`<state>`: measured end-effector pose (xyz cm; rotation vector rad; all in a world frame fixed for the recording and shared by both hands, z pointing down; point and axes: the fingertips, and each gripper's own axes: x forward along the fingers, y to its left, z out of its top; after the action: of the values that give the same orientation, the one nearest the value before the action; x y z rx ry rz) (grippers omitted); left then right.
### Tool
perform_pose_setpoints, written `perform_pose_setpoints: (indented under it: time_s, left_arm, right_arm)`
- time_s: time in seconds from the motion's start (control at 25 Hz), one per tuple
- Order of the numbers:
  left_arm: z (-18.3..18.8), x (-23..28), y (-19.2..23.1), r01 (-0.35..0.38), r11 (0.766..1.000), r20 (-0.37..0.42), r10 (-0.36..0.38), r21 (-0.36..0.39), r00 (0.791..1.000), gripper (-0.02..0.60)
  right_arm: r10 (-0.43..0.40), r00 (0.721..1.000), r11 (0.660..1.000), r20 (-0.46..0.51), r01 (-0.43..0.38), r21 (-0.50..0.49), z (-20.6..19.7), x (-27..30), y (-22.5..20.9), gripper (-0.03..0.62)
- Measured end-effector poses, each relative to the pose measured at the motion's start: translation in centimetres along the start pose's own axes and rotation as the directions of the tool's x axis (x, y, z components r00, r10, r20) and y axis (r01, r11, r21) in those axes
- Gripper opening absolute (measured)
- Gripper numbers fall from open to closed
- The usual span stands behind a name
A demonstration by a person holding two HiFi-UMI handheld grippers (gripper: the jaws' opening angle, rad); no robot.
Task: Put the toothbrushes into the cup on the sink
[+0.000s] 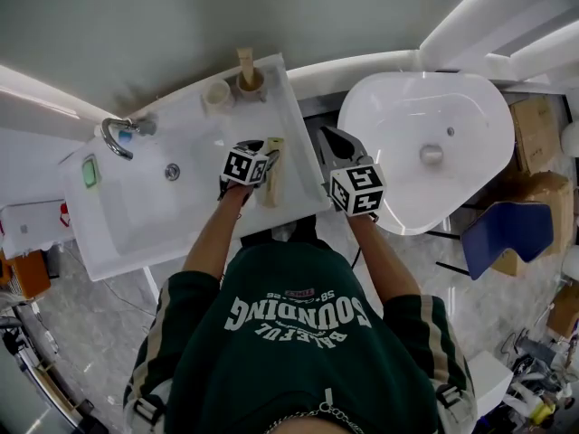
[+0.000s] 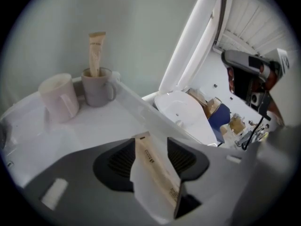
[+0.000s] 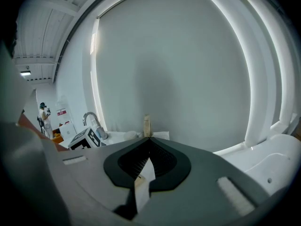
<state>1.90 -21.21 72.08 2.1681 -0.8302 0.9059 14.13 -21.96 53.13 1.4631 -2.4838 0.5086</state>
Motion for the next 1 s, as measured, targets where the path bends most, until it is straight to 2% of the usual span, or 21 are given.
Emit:
perform_pose_setpoints:
  time_s: [0.28, 0.48, 0.6, 0.72, 0.88, 1.0]
  left_arm:
    - [-2.2, 2.9, 0.3, 0.005, 1.0, -0.128, -0.008, -0.028, 0.992, 0.249]
    - [-3.4, 3.6, 0.9, -0.031, 0.998, -0.203, 0.04, 0.048, 0.978, 0.247]
    - [-3.5, 3.5, 0.8, -0.019, 0.997, -0.231, 0.037, 0.079, 0.972, 0.243]
    - [-4.1, 3.3, 0.4, 0.024, 0.996, -0.264, 0.001, 0.09, 0.964, 0.183]
    - [-4.0, 2.8, 0.1, 0.044, 0.997, -0.243, -0.026, 0.068, 0.97, 0.117]
    - [-3.5, 2.2, 0.3, 0.034, 0.997, -0.203, -0.018, 0.074, 0.979, 0.098]
  right_arm:
    - [-0.052, 0.999, 0.998, -0.004, 0.052, 0.02, -0.6, -1.3, -1.4, 0.005]
    - [-0.089, 0.996, 0.995, -0.018, 0.089, 0.037, -1.5, -2.2, -2.5, 0.005]
    - [-0.102, 0.994, 0.994, -0.024, 0.103, 0.042, -1.8, -2.6, -3.0, 0.005]
    - [-0.104, 0.994, 0.993, -0.025, 0.105, 0.047, -1.9, -2.5, -2.8, 0.005]
    - [-0.092, 0.995, 0.995, -0.023, 0.093, 0.046, -1.8, -2.1, -2.1, 0.005]
    - [-0.08, 0.997, 0.996, -0.02, 0.081, 0.041, -1.6, -1.8, -1.6, 0.005]
